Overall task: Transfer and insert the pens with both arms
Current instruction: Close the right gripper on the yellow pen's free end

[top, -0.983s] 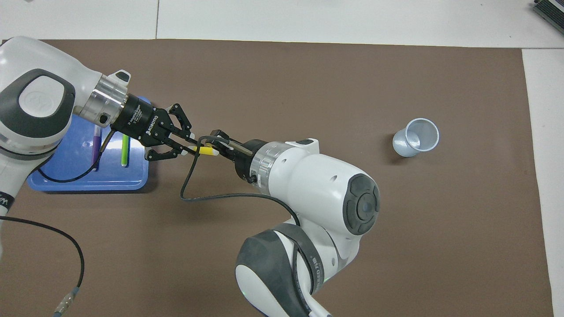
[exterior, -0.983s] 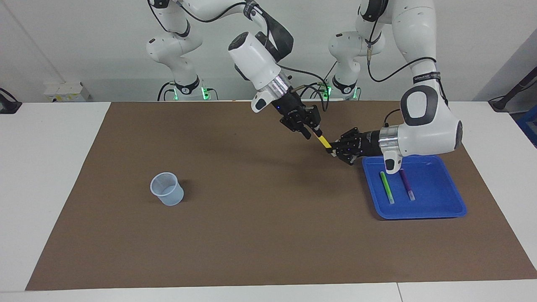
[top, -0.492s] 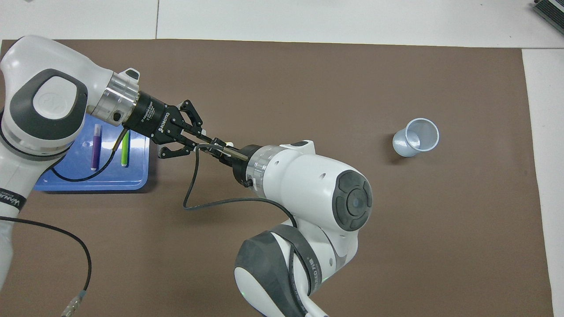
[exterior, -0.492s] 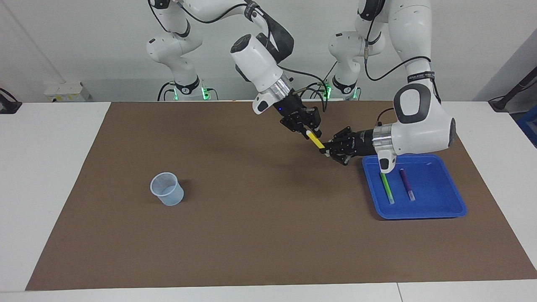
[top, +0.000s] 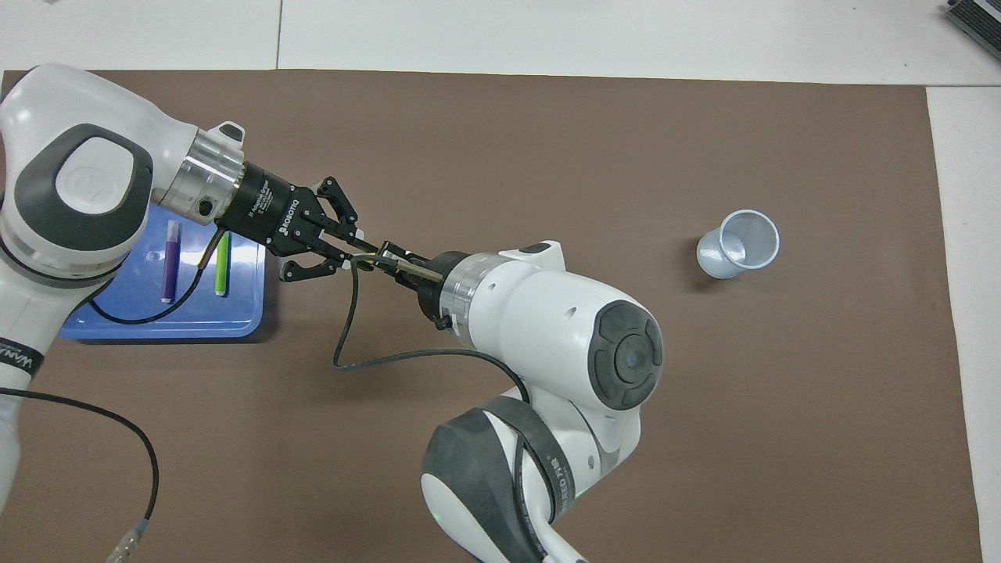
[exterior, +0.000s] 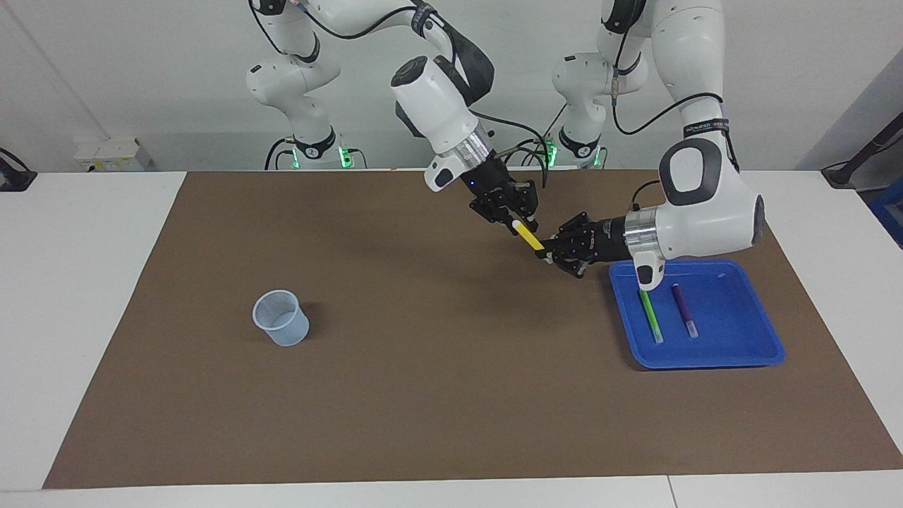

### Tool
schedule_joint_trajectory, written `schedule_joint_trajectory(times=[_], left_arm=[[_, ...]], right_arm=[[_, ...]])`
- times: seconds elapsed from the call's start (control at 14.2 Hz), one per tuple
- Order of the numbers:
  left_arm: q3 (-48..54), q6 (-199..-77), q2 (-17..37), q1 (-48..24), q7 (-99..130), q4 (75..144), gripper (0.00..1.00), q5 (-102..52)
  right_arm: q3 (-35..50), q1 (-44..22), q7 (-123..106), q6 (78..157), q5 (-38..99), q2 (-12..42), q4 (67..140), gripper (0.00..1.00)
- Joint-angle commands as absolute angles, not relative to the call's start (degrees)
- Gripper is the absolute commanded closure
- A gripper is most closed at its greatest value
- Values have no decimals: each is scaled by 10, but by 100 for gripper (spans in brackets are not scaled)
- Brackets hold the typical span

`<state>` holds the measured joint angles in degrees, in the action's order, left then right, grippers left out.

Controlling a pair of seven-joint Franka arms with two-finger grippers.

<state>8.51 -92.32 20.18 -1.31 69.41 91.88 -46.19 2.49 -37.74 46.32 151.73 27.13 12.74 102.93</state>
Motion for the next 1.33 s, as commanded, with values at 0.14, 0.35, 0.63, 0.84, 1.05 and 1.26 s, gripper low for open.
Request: schedule_joint_trajectory(times=[0.14, 0.35, 0.63, 0.84, 1.05, 1.26], left_arm=[[76, -936, 181, -21, 694, 945, 100, -469], [76, -936, 180, -19, 695, 945, 100, -469], [76, -936, 180, -19, 694, 945, 100, -468], [76, -935, 180, -18, 694, 945, 100, -467], [76, -935, 180, -18, 695, 945, 100, -466], [75, -935, 180, -18, 700, 945, 54, -465]], right_arm=[[28, -361, 452, 1505, 259, 132, 1010, 60], [28, -363, 453, 1502, 259, 132, 1011, 63], [29, -364, 453, 1499, 259, 132, 1011, 78], [28, -362, 419, 1499, 258, 133, 1011, 100], [29, -360, 405, 1499, 258, 133, 1011, 100], [29, -360, 403, 1499, 258, 133, 1011, 100]])
